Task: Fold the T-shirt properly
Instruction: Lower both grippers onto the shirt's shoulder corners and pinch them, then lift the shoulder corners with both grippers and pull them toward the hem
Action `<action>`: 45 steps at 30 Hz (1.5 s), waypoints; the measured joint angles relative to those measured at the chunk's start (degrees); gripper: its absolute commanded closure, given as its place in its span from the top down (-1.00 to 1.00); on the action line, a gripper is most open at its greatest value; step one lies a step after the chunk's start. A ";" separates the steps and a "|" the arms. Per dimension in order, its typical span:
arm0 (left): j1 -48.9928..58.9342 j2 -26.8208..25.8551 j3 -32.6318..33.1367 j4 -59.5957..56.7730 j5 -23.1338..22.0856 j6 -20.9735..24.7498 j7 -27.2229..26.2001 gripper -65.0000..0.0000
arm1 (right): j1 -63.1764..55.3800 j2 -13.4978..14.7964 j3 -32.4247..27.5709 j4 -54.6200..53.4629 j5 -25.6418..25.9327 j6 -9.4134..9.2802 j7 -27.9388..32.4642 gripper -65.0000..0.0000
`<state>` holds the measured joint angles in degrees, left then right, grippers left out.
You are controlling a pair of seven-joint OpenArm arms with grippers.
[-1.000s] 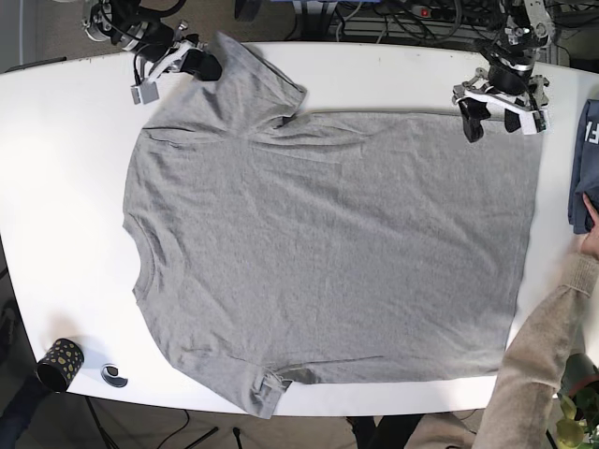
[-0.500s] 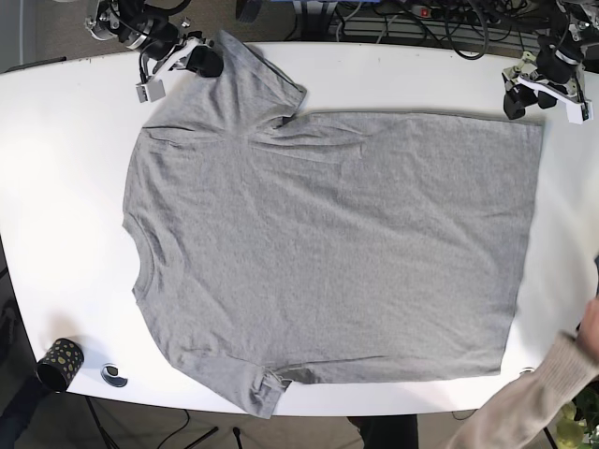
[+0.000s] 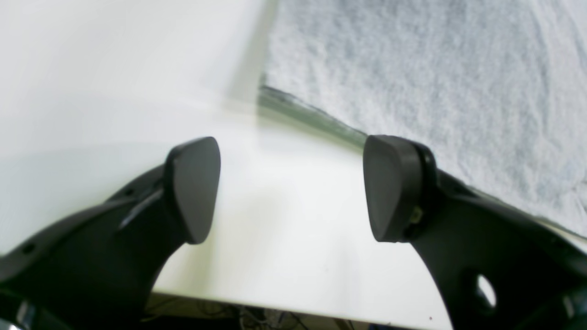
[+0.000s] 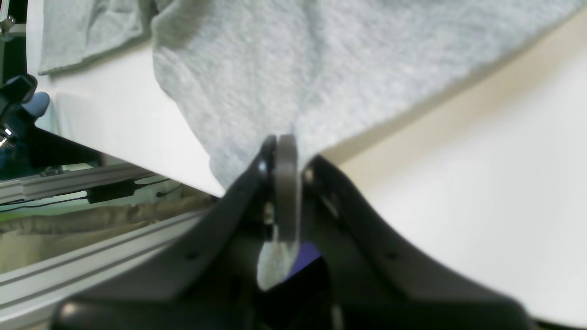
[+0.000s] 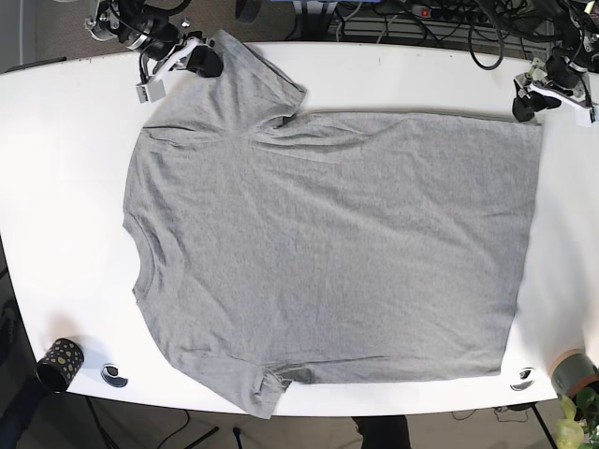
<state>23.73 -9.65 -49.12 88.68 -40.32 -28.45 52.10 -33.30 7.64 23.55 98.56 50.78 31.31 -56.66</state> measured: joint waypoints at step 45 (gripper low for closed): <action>2.97 0.50 4.87 9.79 -0.57 -2.62 -0.22 -0.97 | -7.39 -1.44 3.98 7.48 0.42 0.44 -0.04 -1.00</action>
<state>26.70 -9.15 -44.25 98.48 -40.88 -31.07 51.88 -40.69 6.20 27.53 106.04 51.20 31.75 -56.71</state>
